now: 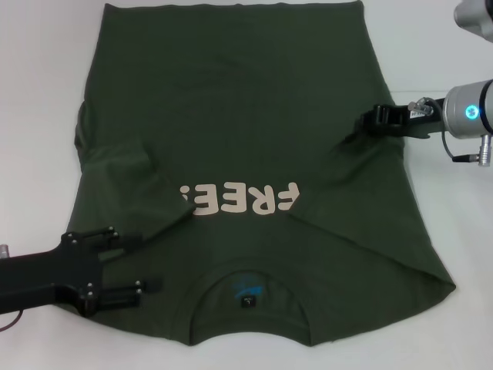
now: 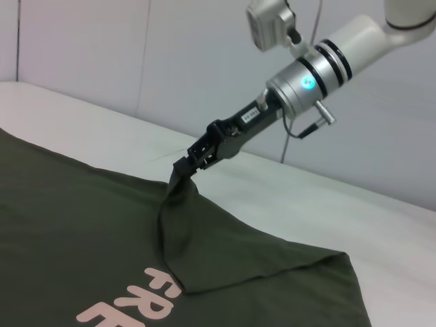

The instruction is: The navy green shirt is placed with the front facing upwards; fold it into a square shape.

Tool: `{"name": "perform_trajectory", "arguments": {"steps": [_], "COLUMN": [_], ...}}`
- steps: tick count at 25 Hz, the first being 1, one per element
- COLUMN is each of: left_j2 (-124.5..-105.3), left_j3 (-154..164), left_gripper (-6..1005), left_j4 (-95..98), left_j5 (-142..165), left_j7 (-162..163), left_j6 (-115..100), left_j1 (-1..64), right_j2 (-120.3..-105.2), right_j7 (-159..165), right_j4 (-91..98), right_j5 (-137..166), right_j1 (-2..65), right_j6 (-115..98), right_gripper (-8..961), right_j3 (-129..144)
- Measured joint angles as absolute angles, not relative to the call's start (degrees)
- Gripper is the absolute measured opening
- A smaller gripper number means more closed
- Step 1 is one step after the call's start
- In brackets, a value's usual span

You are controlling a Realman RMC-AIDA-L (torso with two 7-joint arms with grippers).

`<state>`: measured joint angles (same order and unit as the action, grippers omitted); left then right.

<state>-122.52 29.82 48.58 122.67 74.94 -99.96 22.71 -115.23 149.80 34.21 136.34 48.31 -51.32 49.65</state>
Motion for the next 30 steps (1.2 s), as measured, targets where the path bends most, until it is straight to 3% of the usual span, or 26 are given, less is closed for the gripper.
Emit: {"name": "perform_trajectory", "arguments": {"steps": [11, 14, 19, 24, 30], "left_j2": [-122.22, -121.33, -118.13, -114.65, -113.25], "left_j3": [23.6, 23.5, 23.1, 20.1, 19.9], "left_gripper": [802, 806, 806, 806, 805], "left_j4": [48.0, 48.0, 49.2, 50.1, 50.6], "left_j5": [122.4, 122.4, 125.2, 134.5, 144.5], "left_j7": [85.0, 92.4, 109.7, 127.7, 135.8], "left_j6": [-98.3, -98.1, -98.5, -99.6, -99.8], "left_j1": [23.6, 23.9, 25.3, 28.4, 31.4], "right_j2": [-113.31, -112.86, -111.86, -111.41, -110.89], "right_j7": [143.5, 141.0, 137.4, 131.5, 127.0], "right_j4": [36.1, 37.3, 39.1, 39.4, 38.9], "right_j5": [122.9, 120.1, 119.3, 119.3, 119.5], "right_j1": [41.6, 39.3, 35.5, 32.2, 27.7], "right_j6": [-53.2, -56.2, -64.5, -71.2, -77.7], "right_gripper": [429, 677, 897, 939, 935], "right_j3": [49.5, 47.9, 43.0, 36.8, 32.6]}}
